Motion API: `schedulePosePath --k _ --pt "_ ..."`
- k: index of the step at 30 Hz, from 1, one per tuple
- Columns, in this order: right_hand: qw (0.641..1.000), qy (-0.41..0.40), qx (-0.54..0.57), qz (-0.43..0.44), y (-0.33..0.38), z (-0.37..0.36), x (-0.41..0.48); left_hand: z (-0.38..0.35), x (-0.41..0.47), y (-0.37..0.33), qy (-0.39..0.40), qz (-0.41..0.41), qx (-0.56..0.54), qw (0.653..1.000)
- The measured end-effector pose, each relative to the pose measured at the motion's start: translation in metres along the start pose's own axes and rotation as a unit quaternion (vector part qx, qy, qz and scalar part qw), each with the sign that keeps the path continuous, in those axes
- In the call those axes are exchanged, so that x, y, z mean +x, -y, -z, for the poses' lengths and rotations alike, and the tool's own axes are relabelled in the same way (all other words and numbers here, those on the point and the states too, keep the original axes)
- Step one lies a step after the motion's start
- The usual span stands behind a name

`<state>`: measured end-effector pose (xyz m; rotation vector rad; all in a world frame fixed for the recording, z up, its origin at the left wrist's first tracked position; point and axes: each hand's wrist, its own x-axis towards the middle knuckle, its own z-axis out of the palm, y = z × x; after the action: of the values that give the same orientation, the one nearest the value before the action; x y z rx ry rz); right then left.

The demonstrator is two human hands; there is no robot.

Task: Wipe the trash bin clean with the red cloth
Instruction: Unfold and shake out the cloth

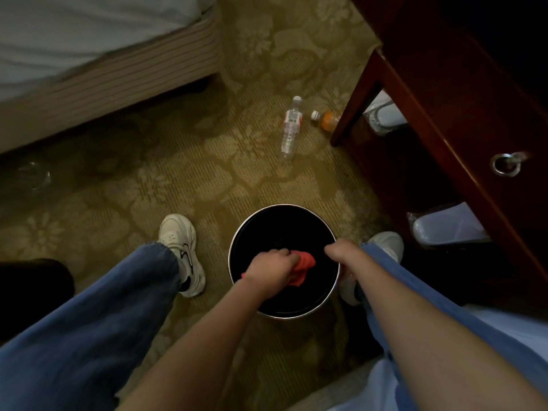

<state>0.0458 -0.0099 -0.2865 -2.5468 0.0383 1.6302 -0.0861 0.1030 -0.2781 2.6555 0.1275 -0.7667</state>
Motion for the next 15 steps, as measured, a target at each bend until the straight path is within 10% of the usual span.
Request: schedulePosePath --k 6,10,12,15 --pt "0.939 -0.266 -0.152 0.155 0.022 0.015 -0.036 0.019 -0.002 0.007 -0.046 0.046 -0.103 0.993" --pt "0.983 -0.044 0.126 0.126 0.048 0.034 -0.078 0.07 -0.017 0.004 -0.134 0.061 -0.167 0.975" --pt "0.949 0.07 0.275 0.134 0.057 0.046 -0.109 0.106 -0.03 -0.002 -0.185 0.053 -0.172 0.966" --pt "0.902 0.004 0.359 0.241 0.071 0.068 -0.159 0.16 -0.058 -0.014 -0.251 0.027 -0.178 0.951"
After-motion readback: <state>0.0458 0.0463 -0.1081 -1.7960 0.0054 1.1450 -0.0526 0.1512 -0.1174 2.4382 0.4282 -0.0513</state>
